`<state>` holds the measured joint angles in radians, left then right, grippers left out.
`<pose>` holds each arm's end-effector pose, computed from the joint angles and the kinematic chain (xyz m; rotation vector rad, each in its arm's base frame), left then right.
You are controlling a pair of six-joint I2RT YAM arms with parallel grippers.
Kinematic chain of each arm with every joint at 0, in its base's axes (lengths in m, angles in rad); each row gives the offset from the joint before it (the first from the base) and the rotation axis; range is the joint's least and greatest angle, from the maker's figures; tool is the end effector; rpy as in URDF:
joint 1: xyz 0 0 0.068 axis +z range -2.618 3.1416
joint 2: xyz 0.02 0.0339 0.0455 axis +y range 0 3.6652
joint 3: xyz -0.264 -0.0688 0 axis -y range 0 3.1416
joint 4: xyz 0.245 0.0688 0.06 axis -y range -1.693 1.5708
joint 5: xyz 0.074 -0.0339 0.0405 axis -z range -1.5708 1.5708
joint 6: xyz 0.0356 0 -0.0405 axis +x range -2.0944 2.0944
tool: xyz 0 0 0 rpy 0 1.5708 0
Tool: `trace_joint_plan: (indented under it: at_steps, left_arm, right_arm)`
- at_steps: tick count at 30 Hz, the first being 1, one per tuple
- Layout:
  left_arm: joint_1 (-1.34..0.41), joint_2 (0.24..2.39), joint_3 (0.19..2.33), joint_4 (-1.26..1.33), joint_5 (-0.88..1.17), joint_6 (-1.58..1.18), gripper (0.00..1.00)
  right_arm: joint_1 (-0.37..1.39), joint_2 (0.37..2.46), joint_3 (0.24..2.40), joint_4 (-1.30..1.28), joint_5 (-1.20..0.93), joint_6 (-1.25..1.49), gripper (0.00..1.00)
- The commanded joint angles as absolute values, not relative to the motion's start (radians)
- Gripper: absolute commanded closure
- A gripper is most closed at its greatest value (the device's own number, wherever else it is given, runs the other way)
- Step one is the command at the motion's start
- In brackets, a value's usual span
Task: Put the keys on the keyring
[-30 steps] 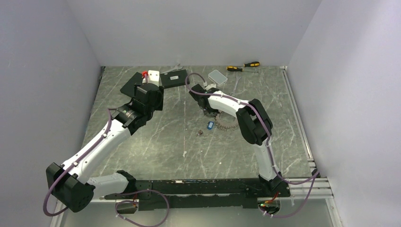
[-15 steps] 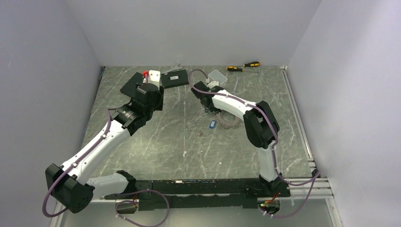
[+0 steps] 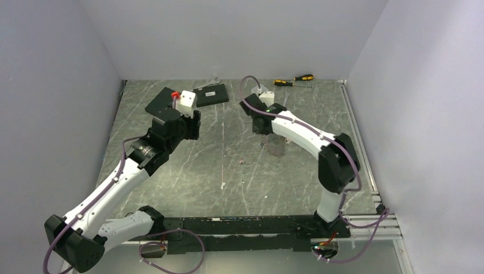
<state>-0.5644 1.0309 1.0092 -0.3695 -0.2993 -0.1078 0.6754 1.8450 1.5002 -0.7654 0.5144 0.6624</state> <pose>0.2003 -0.1144 0.3534 0.2480 1.9309 -0.1518 0.3146 0.2295 0.2472 0.1361 2.4675 -0.1503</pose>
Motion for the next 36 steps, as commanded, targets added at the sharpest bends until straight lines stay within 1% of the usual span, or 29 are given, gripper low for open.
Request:
trace_joint_plan:
  at_steps: [1,6,9,14,17,20,26,28,32,36]
  left_arm:
    - [-0.568,0.962,0.97,-0.243,-0.113,-0.053,0.43]
    - [-0.568,0.96,0.967,-0.226,-0.024,-0.046,0.47]
    - [-0.568,0.957,0.962,-0.211,0.026,-0.044,0.47]
    - [-0.568,0.951,0.942,-0.168,0.209,-0.033,0.42]
    - [-0.568,0.958,0.937,-0.147,0.335,-0.028,0.37]
    - [-0.567,0.974,0.935,-0.131,0.498,-0.021,0.34]
    - [-0.568,1.013,0.937,-0.085,0.742,-0.043,0.34]
    - [-0.568,1.014,0.931,-0.062,0.775,-0.049,0.34]
    - [-0.568,1.001,0.925,-0.048,0.784,-0.047,0.35]
    - [-0.567,1.009,0.942,-0.037,0.826,-0.079,0.39]
  right_arm:
    - [0.675,1.676,1.469,-0.683,0.5,0.663,1.0]
    - [0.675,1.559,1.431,-0.657,0.463,0.657,1.0]
    - [0.676,1.451,1.353,-0.565,0.364,0.622,1.0]
    - [0.673,1.229,1.116,-0.243,0.102,0.527,1.0]
    - [0.673,1.146,1.047,-0.159,0.007,0.487,1.0]
    - [0.673,1.087,1.016,-0.142,-0.086,0.457,1.0]
    - [0.673,1.02,1.006,-0.116,-0.272,0.417,1.0]
    - [0.673,0.997,1.0,-0.095,-0.337,0.408,1.0]
    - [0.673,0.965,1.008,-0.093,-0.401,0.387,1.0]
    - [0.673,0.954,1.021,-0.099,-0.458,0.373,1.0]
